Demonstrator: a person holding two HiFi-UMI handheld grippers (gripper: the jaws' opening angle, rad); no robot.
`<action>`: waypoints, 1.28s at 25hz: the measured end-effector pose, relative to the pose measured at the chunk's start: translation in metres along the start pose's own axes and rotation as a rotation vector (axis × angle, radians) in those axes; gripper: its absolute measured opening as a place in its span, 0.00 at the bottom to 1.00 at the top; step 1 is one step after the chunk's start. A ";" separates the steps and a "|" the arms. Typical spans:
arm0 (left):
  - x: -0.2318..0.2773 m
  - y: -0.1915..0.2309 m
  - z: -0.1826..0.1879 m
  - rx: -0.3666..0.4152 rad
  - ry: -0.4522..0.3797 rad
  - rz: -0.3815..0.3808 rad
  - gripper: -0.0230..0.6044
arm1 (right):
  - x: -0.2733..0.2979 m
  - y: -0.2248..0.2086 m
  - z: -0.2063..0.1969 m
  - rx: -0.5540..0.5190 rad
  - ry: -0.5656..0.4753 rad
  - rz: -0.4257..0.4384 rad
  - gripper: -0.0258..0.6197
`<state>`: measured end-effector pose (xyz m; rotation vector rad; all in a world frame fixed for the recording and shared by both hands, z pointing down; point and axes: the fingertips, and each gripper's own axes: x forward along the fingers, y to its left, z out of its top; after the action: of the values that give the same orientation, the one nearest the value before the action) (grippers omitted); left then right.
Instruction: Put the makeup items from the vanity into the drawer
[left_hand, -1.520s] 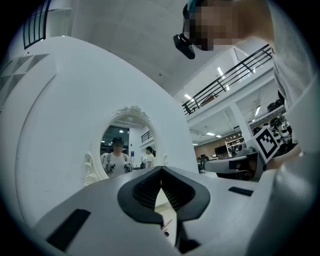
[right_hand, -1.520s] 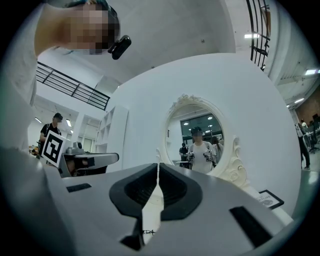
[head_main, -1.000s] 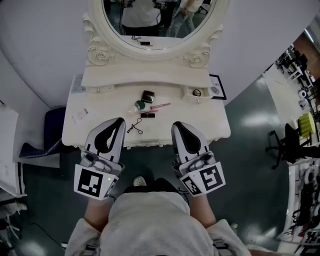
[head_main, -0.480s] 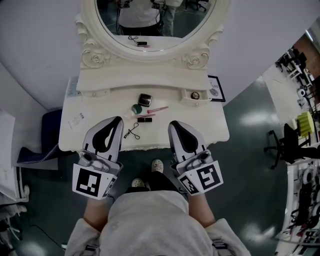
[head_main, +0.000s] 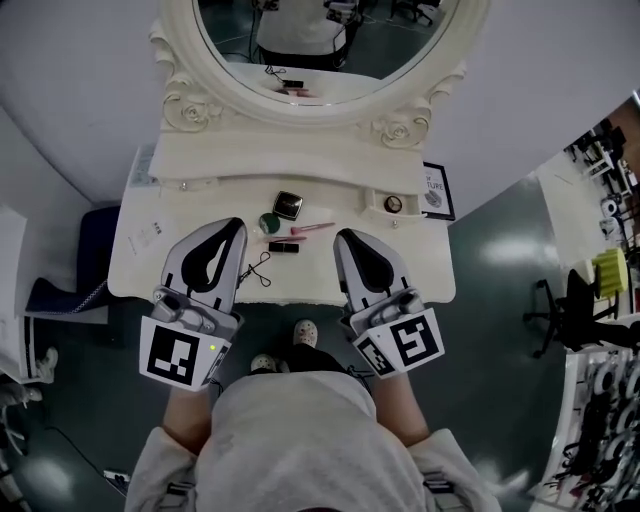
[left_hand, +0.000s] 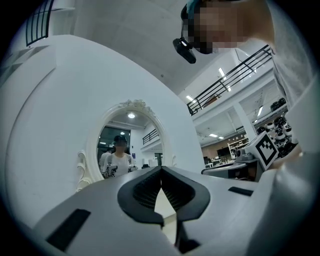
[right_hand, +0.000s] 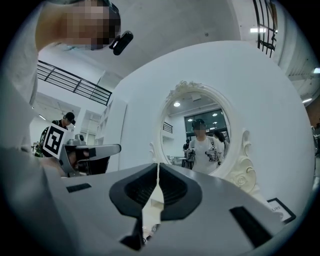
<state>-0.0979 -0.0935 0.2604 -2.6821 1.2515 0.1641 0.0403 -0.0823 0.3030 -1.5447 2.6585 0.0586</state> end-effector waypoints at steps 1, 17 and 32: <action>0.003 0.001 0.000 -0.001 -0.001 0.011 0.06 | 0.004 -0.003 -0.004 -0.002 0.012 0.011 0.08; 0.010 0.016 -0.039 0.020 0.141 0.160 0.06 | 0.055 -0.012 -0.105 0.009 0.286 0.299 0.08; -0.006 0.030 -0.049 0.032 0.215 0.326 0.06 | 0.067 0.012 -0.216 -0.168 0.579 0.618 0.08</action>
<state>-0.1236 -0.1175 0.3058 -2.5024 1.7342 -0.1052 -0.0111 -0.1486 0.5133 -0.7794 3.5778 -0.1644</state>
